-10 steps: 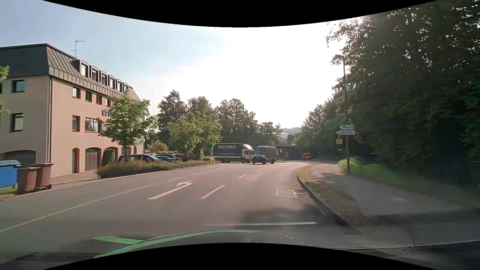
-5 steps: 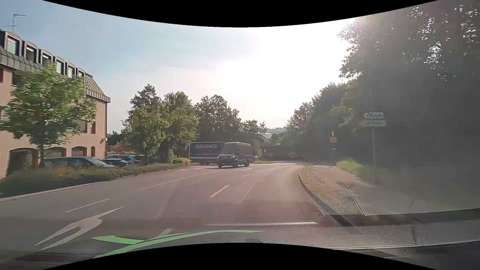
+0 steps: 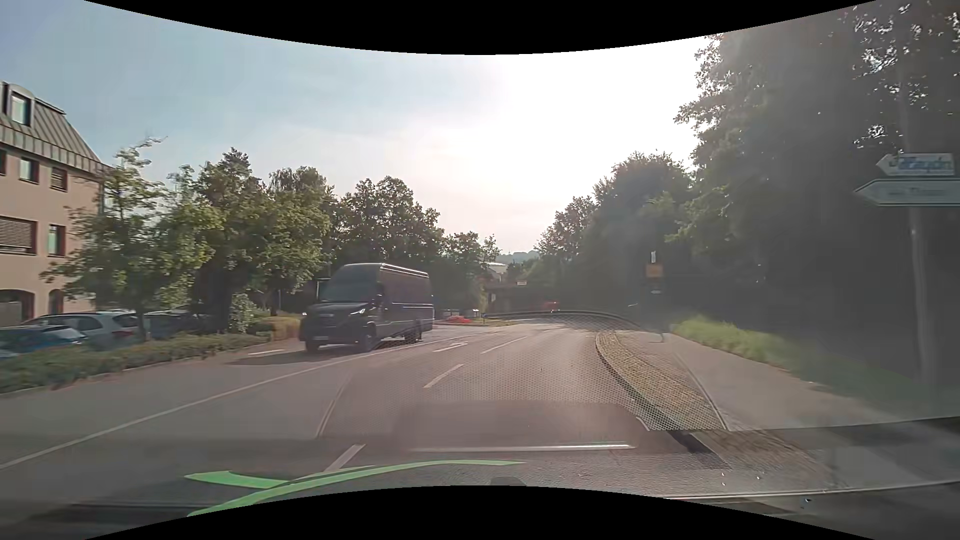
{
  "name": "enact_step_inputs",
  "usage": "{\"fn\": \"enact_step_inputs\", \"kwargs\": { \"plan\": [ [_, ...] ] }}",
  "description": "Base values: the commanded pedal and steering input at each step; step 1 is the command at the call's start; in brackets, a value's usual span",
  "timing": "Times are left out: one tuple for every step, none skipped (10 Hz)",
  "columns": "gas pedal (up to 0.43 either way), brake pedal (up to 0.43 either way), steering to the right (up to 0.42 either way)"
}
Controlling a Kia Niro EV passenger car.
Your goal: Follow the waypoints while adhering to traffic rules and regulations
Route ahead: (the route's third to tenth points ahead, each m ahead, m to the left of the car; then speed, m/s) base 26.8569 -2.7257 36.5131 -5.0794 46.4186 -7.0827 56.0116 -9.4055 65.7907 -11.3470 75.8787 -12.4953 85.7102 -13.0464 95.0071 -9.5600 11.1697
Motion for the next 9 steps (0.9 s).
{"fn": "enact_step_inputs", "kwargs": {
  "plan": [
    [0.047, 0.000, 0.071],
    [0.047, 0.000, 0.071],
    [0.047, 0.000, 0.071],
    [0.047, 0.000, 0.070],
    [0.047, 0.000, 0.070],
    [0.047, 0.000, 0.069],
    [0.047, 0.000, 0.068],
    [0.047, 0.000, 0.066],
    [0.047, 0.000, 0.063]
  ]
}}
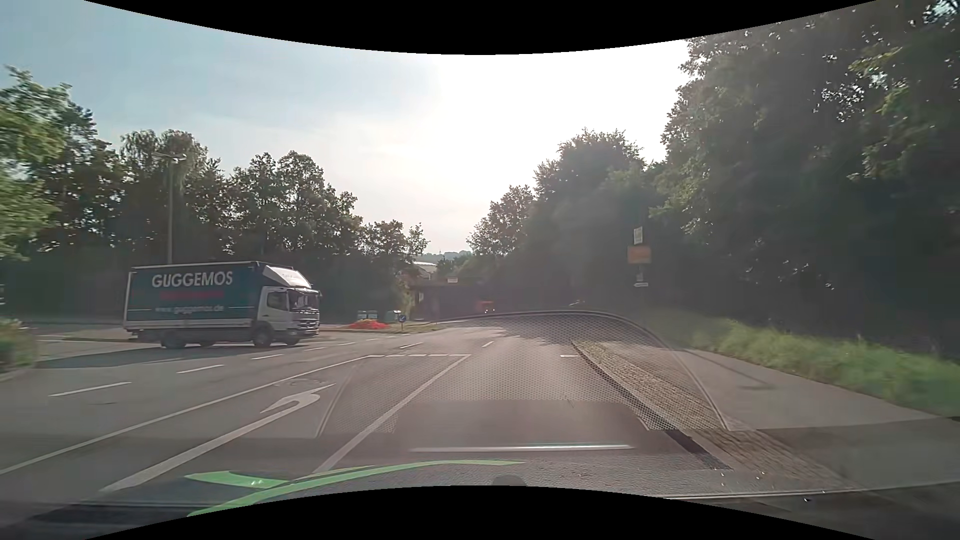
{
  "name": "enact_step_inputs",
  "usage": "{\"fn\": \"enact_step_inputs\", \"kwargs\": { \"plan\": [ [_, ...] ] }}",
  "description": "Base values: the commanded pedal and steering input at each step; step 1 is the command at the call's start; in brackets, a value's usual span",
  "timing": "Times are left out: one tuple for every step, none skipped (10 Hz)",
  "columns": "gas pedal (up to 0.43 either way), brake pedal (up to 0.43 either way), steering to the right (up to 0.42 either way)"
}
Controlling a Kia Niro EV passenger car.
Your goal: Follow the waypoints while adhering to traffic rules and regulations
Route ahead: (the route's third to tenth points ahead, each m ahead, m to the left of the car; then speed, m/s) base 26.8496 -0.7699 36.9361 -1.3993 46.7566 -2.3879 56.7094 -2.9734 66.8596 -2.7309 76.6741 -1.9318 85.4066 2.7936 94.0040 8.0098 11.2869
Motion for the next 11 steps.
{"fn": "enact_step_inputs", "kwargs": {
  "plan": [
    [0.047, 0.000, 0.059],
    [0.047, 0.000, 0.057],
    [0.047, 0.000, 0.057],
    [0.047, 0.000, 0.056],
    [0.047, 0.000, 0.051],
    [0.047, 0.000, 0.045],
    [0.047, 0.000, 0.041],
    [0.047, 0.000, 0.036],
    [0.047, 0.000, 0.029],
    [0.047, 0.000, 0.024],
    [0.047, 0.000, 0.019]
  ]
}}
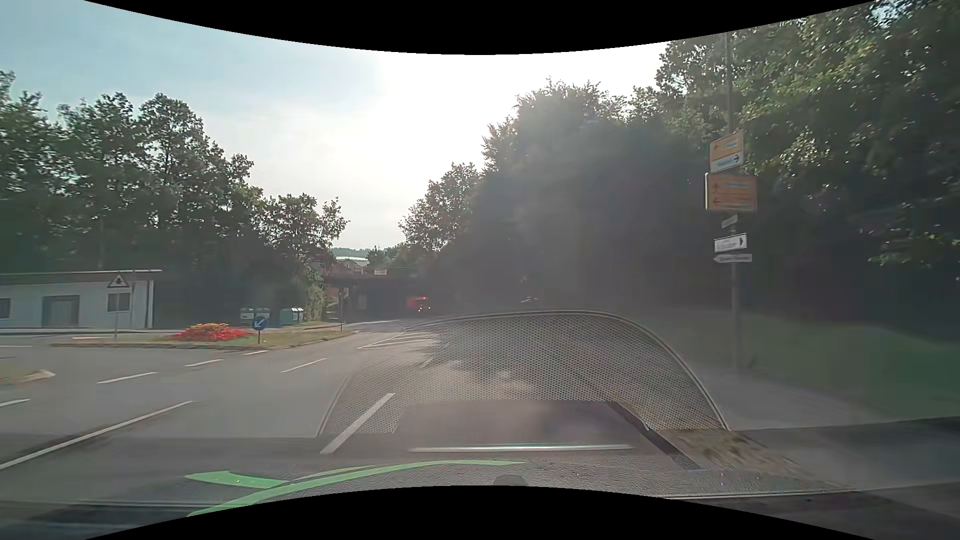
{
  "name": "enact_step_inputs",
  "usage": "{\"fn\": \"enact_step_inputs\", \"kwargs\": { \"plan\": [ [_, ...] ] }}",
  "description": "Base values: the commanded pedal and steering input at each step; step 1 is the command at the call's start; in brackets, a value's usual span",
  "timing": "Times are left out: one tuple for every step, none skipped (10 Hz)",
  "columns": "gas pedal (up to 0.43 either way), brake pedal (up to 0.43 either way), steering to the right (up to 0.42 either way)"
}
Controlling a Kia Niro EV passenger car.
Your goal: Follow the waypoints while adhering to traffic rules and regulations
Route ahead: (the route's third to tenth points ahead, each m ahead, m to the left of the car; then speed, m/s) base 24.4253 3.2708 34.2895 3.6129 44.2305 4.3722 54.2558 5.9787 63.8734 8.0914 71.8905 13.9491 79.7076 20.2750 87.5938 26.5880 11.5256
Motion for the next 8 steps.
{"fn": "enact_step_inputs", "kwargs": {
  "plan": [
    [0.047, 0.000, 0.011],
    [0.047, 0.000, 0.005],
    [0.047, 0.000, 0.004],
    [0.047, 0.000, 0.003],
    [0.047, 0.000, 0.003],
    [0.047, 0.000, 0.002],
    [0.047, 0.000, 0.001],
    [0.047, 0.000, 0.001]
  ]
}}
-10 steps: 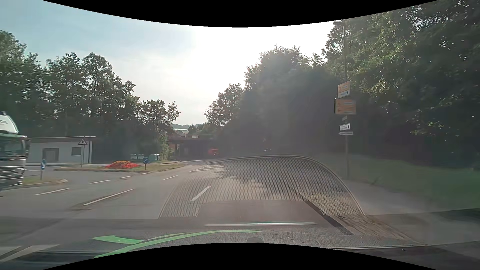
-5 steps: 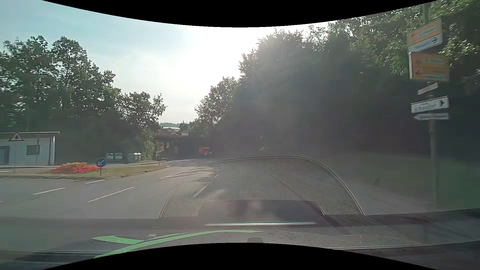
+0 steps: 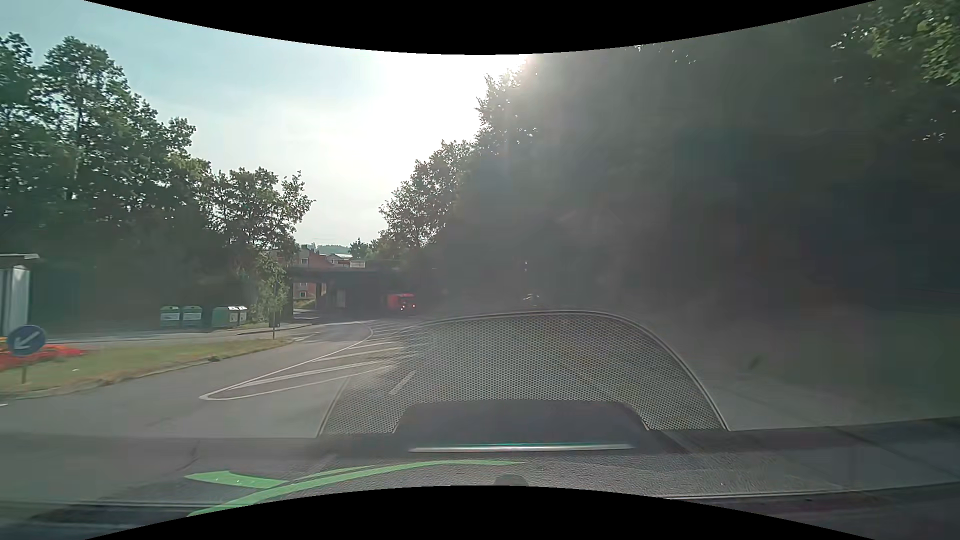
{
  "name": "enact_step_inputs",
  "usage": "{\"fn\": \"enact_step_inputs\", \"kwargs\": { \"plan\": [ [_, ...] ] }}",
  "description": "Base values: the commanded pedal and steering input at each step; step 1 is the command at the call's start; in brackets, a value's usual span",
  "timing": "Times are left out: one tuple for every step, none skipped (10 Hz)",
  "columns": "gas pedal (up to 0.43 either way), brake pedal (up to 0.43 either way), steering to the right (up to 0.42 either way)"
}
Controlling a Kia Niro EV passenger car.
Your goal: Follow the waypoints while adhering to traffic rules and regulations
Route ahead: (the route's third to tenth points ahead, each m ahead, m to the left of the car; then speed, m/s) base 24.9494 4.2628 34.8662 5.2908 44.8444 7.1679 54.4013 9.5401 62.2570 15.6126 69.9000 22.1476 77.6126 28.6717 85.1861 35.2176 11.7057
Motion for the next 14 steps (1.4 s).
{"fn": "enact_step_inputs", "kwargs": {
  "plan": [
    [0.047, 0.000, 0.001],
    [0.047, 0.000, 0.000],
    [0.047, 0.000, -0.003],
    [0.047, 0.000, -0.006],
    [0.047, 0.000, -0.010],
    [0.047, 0.000, -0.015],
    [0.047, 0.000, -0.019],
    [0.047, 0.000, -0.021],
    [0.047, 0.000, -0.025],
    [0.039, 0.000, -0.029],
    [0.039, 0.000, -0.032],
    [0.039, 0.000, -0.035],
    [0.039, 0.000, -0.037],
    [0.039, 0.000, -0.039]
  ]
}}
